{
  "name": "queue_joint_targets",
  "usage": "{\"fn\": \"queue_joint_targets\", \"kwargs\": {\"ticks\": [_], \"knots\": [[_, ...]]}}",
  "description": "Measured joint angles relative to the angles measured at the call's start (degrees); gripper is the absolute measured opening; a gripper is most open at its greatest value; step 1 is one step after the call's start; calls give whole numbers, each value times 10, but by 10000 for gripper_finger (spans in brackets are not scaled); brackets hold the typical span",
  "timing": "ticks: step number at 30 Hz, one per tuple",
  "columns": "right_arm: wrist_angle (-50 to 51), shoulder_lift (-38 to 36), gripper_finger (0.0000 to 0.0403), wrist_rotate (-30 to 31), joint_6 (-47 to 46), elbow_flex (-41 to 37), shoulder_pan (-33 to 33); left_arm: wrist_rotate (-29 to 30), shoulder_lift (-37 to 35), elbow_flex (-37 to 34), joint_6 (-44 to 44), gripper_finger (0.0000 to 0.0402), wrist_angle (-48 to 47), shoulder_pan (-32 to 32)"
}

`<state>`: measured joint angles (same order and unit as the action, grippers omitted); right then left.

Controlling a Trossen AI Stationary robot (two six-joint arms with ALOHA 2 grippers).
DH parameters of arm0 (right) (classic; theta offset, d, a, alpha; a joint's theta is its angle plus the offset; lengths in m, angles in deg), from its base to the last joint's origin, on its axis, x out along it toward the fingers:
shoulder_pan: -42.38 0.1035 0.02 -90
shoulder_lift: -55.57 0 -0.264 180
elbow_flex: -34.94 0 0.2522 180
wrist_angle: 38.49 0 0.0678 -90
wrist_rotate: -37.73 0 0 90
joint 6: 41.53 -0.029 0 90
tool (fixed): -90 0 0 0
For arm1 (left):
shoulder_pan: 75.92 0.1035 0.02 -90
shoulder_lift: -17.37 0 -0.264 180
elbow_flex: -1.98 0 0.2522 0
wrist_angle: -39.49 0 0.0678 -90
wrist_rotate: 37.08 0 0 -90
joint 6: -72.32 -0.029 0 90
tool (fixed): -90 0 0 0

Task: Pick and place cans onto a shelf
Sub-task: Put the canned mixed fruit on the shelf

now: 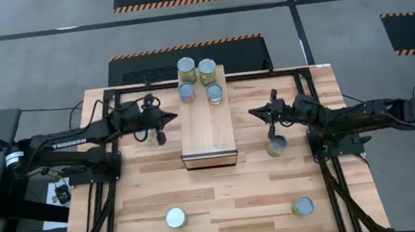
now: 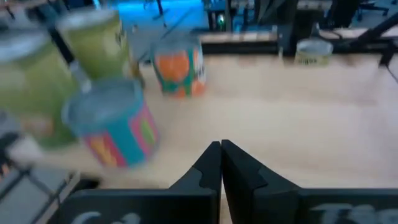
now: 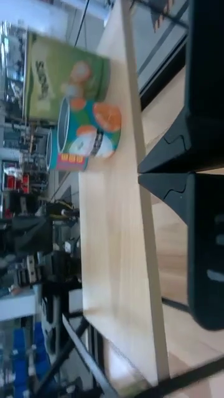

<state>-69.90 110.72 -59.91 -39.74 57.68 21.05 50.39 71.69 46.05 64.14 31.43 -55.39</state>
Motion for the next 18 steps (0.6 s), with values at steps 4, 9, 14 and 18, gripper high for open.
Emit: {"fn": "queue_joint_targets", "kwargs": {"ticks": [4, 9, 14, 18], "knots": [[15, 0, 12, 2, 14, 10, 16, 18, -46, 8, 52, 2, -120, -7], [16, 0, 12, 2, 16, 11, 22, 78, -90, 63, 113, 3, -291, -33], [26, 0, 12, 2, 19, 11, 21, 128, -83, 129, 189, 3, -489, -56], [39, 0, 12, 2, 26, 11, 17, 134, -49, 157, 241, 12, -596, -60]]}}
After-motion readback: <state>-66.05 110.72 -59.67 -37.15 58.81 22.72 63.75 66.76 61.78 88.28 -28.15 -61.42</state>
